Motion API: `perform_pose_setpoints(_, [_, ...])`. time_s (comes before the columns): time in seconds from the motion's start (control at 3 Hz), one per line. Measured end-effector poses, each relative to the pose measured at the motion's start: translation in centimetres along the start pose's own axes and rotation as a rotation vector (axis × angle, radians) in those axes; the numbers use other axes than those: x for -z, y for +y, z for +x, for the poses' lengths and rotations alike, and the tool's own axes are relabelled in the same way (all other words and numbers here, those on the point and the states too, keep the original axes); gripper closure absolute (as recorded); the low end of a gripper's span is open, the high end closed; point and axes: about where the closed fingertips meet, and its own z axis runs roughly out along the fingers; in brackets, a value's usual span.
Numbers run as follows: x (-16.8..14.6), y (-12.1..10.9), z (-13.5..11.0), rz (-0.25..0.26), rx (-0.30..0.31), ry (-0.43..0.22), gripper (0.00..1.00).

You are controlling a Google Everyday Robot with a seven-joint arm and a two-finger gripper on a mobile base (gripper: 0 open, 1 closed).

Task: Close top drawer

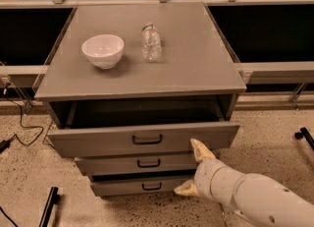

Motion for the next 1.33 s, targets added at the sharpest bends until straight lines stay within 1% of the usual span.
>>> perform_pose_setpoints(0.67, [-0.7, -0.4, 0.3, 0.018, 0.003, -0.005, 0.65])
perform_pose_setpoints(1.0, [-2.1, -1.4, 0.7, 0.014, 0.028, -0.004, 0.96])
perform_pose_setpoints(1.33, [-3.2, -2.4, 0.7, 0.021, 0.047, -0.006, 1.00])
